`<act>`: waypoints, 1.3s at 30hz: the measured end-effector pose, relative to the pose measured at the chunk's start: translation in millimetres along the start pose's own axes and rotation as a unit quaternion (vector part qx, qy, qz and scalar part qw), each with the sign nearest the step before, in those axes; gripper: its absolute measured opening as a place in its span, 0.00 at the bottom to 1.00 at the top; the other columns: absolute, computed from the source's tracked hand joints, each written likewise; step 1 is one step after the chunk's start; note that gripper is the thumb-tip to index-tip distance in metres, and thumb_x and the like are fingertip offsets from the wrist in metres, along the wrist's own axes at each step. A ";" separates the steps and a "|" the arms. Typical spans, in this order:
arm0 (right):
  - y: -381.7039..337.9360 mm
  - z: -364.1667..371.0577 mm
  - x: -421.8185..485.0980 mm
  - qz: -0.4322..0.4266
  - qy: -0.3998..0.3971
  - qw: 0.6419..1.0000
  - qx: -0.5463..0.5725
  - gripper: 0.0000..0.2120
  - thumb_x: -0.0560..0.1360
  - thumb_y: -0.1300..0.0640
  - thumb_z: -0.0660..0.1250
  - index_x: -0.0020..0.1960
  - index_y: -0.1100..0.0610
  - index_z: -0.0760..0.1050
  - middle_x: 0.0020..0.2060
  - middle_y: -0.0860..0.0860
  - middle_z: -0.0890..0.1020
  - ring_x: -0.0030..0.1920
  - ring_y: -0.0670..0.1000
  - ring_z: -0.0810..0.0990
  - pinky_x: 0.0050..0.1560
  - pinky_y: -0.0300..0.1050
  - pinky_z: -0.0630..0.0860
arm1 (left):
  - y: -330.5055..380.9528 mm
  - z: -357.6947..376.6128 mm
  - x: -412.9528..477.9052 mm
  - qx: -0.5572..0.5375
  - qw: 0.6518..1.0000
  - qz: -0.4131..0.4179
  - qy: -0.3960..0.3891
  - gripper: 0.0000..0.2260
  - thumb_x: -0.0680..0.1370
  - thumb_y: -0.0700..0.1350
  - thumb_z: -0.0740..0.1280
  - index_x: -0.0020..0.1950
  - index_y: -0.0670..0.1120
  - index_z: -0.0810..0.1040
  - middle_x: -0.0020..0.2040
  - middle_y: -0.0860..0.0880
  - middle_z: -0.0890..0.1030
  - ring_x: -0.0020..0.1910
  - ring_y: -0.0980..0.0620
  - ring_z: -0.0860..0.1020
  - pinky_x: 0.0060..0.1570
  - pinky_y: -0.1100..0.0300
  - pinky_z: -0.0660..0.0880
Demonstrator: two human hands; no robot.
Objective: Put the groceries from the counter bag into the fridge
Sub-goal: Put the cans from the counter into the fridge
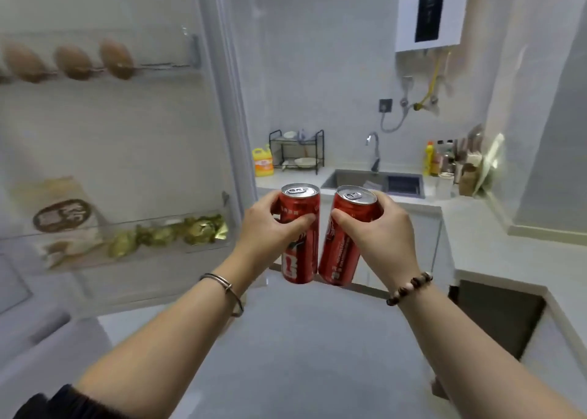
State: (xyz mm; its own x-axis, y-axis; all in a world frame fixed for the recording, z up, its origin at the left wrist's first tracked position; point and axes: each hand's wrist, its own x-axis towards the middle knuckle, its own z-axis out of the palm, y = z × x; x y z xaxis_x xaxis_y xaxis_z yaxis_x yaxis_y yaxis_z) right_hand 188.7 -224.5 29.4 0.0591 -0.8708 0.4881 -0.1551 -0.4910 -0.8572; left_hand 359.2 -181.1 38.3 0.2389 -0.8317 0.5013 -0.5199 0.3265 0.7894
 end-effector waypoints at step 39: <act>-362.0 623.6 -24.6 -0.134 -0.203 0.882 0.404 0.22 0.67 0.48 0.75 0.57 0.49 0.73 0.51 0.44 0.78 0.46 0.39 0.78 0.42 0.27 0.73 | -28.2 -643.9 26.4 0.301 0.841 0.061 0.445 0.13 0.71 0.55 0.72 0.51 0.51 0.78 0.46 0.56 0.82 0.47 0.58 0.80 0.47 0.60 0.77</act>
State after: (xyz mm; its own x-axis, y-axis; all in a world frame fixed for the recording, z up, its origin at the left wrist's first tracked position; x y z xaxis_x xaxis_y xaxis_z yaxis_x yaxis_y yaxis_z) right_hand 858.4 -40.9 225.4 0.3611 -0.5772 0.7324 0.6611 -0.3955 -0.6376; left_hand 908.3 76.9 257.4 0.5342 -0.0548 0.8436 -0.8419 -0.1246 0.5251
